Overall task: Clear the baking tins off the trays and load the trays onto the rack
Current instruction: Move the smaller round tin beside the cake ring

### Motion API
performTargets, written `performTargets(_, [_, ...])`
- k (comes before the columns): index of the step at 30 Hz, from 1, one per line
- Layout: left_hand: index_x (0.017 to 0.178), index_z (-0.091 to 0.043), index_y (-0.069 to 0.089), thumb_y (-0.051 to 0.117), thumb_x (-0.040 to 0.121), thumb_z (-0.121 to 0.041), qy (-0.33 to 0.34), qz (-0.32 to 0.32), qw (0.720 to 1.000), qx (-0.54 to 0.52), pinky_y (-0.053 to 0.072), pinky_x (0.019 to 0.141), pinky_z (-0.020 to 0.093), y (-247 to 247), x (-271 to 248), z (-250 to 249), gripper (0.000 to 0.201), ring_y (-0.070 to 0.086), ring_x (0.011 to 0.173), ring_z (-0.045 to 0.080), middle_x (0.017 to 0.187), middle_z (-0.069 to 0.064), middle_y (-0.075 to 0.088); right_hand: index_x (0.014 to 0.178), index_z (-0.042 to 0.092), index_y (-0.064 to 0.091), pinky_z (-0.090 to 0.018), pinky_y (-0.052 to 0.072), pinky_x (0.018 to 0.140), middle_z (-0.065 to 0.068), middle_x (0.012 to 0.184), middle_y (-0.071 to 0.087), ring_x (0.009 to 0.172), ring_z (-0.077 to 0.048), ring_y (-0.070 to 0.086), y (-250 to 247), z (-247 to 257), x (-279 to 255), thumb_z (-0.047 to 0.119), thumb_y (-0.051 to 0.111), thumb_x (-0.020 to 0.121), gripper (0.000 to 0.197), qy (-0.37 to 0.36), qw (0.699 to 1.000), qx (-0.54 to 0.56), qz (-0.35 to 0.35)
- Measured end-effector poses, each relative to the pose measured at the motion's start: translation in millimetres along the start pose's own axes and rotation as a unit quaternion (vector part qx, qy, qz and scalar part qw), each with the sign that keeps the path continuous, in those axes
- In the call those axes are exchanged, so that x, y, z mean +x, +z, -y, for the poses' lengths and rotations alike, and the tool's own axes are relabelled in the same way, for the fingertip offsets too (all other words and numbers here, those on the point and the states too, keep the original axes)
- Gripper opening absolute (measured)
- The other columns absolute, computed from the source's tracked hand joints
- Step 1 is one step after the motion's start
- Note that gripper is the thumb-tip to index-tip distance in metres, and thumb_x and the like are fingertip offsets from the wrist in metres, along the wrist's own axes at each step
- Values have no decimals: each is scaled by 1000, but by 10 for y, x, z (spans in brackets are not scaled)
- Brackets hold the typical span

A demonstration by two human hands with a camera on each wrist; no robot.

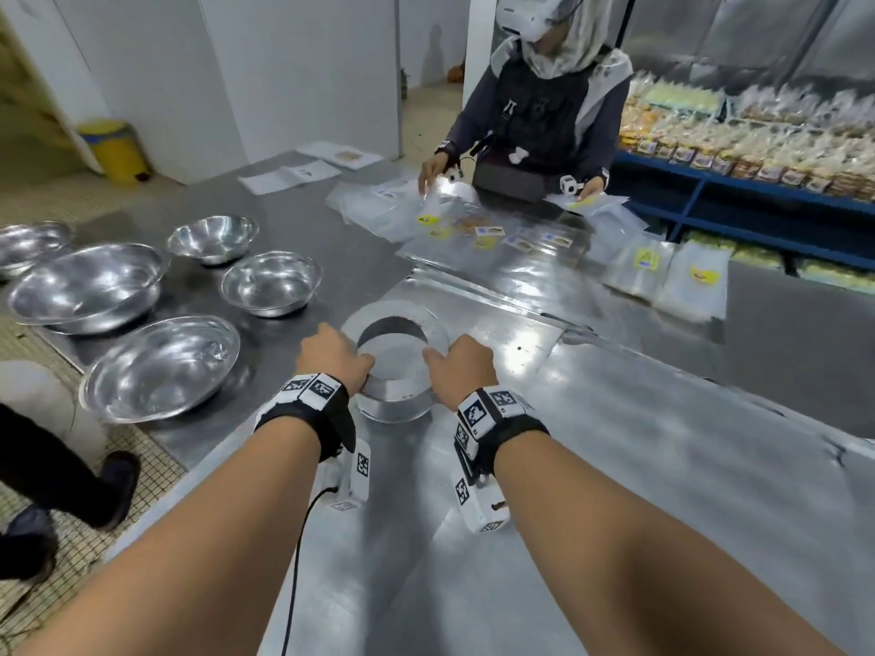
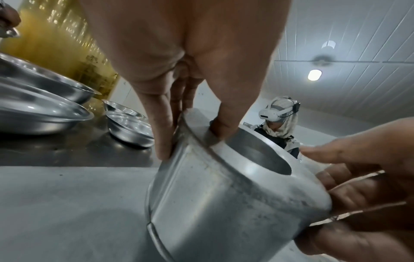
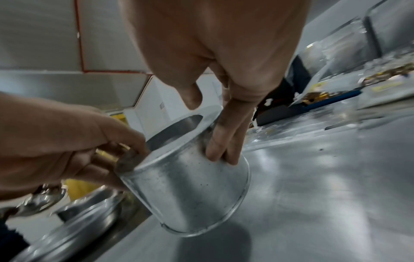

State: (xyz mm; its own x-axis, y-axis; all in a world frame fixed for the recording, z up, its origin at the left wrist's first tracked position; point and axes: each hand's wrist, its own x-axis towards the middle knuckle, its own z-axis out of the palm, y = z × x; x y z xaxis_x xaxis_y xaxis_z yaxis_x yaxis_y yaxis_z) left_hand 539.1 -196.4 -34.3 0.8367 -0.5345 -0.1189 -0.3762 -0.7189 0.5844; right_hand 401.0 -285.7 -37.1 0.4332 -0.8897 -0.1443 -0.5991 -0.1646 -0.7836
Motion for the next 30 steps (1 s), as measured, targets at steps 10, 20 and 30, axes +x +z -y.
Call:
performTargets(10, [103, -7, 49, 61, 85, -66, 92, -7, 973, -210, 37, 75, 34, 188, -1325, -741, 63, 55, 89, 28, 90, 5, 58, 86, 5, 63, -28, 43, 70, -14, 95, 65, 93, -33, 61, -1424, -584, -861, 55, 34, 100, 59, 64, 985, 113, -113])
performTargets(20, [106, -11, 59, 79, 62, -73, -4, 186, 910, -370, 63, 70, 45, 667, -2751, -1157, 78, 70, 92, 27, 104, 9, 69, 86, 6, 67, -44, 61, 74, -14, 83, 71, 77, -31, 70, -2529, -1749, -2158, 35, 74, 84, 30, 107, 921, 361, -105])
performTargets(30, [131, -12, 62, 86, 62, -59, 59, 369, 818, -437, 49, 84, 38, 1149, -3997, -1186, 87, 61, 102, 25, 113, 6, 67, 106, -9, 64, -30, 46, 68, -17, 89, 55, 71, -21, 56, -3227, -2540, -3446, -11, 45, 83, 30, 84, 901, 418, -76])
